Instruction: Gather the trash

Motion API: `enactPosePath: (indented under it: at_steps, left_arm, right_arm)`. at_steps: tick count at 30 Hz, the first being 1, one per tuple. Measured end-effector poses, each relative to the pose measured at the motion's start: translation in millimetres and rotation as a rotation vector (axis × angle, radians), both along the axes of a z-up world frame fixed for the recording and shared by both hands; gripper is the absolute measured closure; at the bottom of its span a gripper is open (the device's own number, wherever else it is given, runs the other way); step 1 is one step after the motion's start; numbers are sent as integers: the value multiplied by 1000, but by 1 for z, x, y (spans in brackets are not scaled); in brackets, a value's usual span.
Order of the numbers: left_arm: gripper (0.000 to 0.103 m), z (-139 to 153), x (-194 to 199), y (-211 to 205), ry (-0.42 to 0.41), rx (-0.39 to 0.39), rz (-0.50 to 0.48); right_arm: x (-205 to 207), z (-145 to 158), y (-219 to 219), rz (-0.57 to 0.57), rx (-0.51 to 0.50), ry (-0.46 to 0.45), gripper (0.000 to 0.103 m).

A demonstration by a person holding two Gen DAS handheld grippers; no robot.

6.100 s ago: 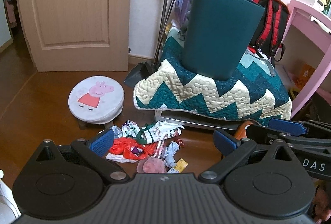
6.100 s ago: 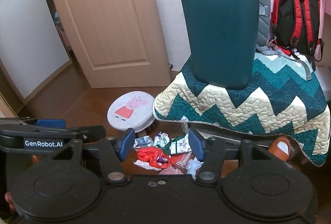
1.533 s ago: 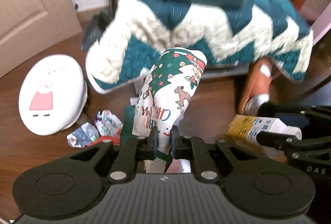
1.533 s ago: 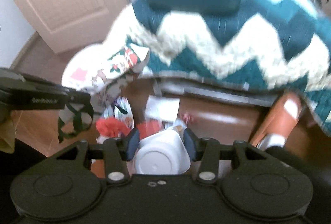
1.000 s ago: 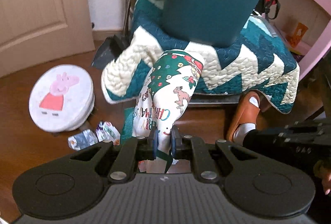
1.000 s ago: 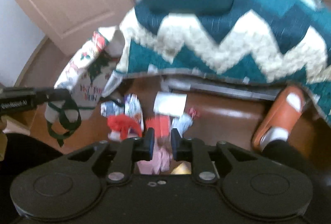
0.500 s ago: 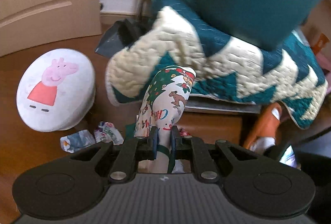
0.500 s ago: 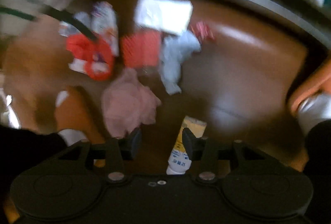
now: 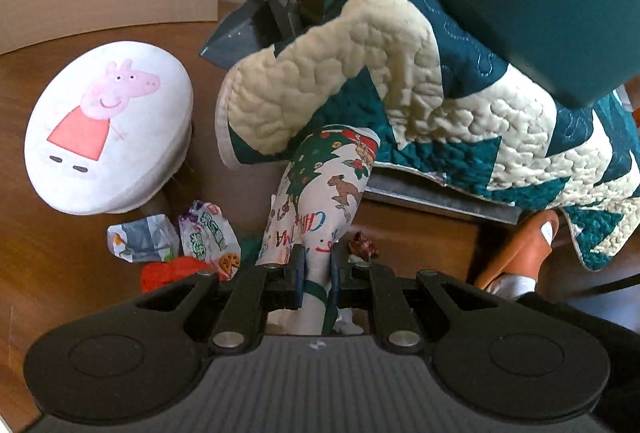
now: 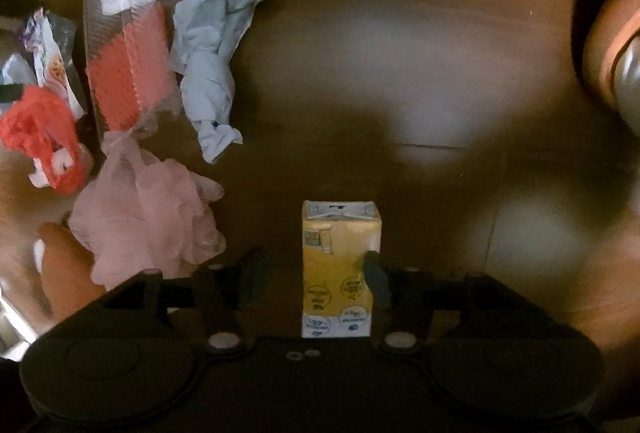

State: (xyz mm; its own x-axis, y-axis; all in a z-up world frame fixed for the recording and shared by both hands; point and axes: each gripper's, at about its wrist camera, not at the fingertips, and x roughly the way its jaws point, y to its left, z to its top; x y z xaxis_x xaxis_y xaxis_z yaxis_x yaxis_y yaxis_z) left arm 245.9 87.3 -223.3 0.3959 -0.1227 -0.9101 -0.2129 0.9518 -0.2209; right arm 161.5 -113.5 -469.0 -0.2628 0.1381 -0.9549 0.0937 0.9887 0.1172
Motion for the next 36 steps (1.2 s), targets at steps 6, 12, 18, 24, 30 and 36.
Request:
enactPosePath:
  at_steps: [6,12,18,24,30,36]
  left_arm:
    - [91,-2,3,2,9,-20,16]
    - [91,-1,-1,0,8,-16,13]
    - [91,-4,1,0,21,-20,17]
    - [91,-7,4,1,37,-23,26]
    - [91,-7,2,-1,30,-12,20]
    - [91,-1,0,-3,2,6,12]
  right_arm:
    - [-12,2,9,74,-53,24,47]
    - [-20,-14,14,76,-23,-11,47]
    - [-14,-35,16,106,-62,29,47]
    - [-12,-35,21,134,-77,9,51]
    - [-13,-24,29,204,-106,14,58]
    - [-7,17,39,224,-94,-80,60]
